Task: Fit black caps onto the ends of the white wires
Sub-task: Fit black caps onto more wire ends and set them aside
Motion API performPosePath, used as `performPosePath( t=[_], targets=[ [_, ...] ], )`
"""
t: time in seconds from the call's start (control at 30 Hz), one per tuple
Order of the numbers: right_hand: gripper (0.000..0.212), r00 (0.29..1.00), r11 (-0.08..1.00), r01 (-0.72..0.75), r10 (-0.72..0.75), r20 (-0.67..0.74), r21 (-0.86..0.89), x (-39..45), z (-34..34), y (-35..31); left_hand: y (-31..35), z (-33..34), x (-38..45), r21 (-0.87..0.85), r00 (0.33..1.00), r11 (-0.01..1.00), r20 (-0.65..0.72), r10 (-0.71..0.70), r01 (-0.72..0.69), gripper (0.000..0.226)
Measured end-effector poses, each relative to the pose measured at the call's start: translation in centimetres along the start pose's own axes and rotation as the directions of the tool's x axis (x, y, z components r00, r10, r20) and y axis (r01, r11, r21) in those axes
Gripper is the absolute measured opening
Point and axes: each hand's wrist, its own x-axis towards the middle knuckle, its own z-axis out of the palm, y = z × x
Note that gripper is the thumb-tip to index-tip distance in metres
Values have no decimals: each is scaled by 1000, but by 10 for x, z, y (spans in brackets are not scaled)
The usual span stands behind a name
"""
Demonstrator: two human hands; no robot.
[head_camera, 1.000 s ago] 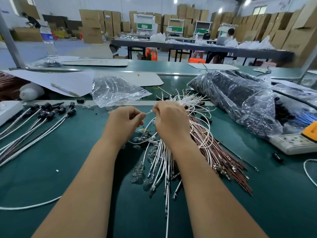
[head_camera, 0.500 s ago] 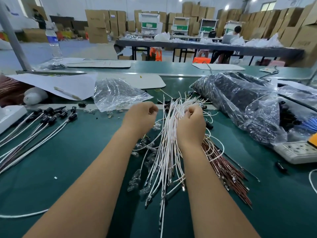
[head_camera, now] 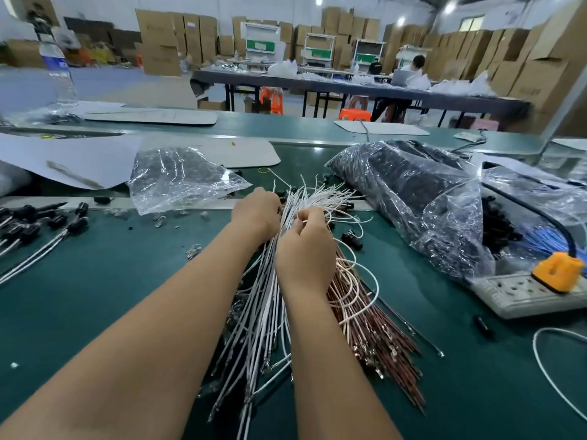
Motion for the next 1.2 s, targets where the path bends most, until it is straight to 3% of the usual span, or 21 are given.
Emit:
performPosePath(
  t=[0.13, 0.23, 0.37, 0.47, 0.53, 0.73, 0.93, 1.2],
  targets=[
    [14, 1000, 1000, 8, -8, 27, -8, -1, -1, 0, -12, -11, -15, -242, 994, 970, -101, -33, 8, 17],
    [18, 996, 997, 76, -75, 38, -22, -2, -1, -2, -26, -27, -36, -449, 975, 893, -208, -77, -26, 17],
    [17, 977, 976, 210, -207, 47, -55, -6, 1, -8, -48, -45, -71, -714, 944, 700, -231, -236, 1, 13],
    [18, 952, 955, 289, -280, 119, -64, -10, 1, -11, -61, -47, -95, -899, 950, 434, -85, -300, 57, 21],
    [18, 930, 940, 336, -321, 178, -60, -14, 3, -11, -65, -44, -107, -955, 951, 290, -32, -309, 62, 23],
    [17, 905, 921, 377, -343, 254, -99, -18, 7, -6, -72, -39, -122, -998, 943, 61, -18, -332, 3, 23],
    [16, 887, 919, 388, -353, 298, -66, -21, 7, -8, -72, -39, -126, -998, 948, 59, -26, -316, -8, 21],
    [15, 894, 921, 388, -370, 252, -24, -24, 3, -8, -68, -36, -126, -981, 937, 192, -59, -344, 9, 27]
  ],
)
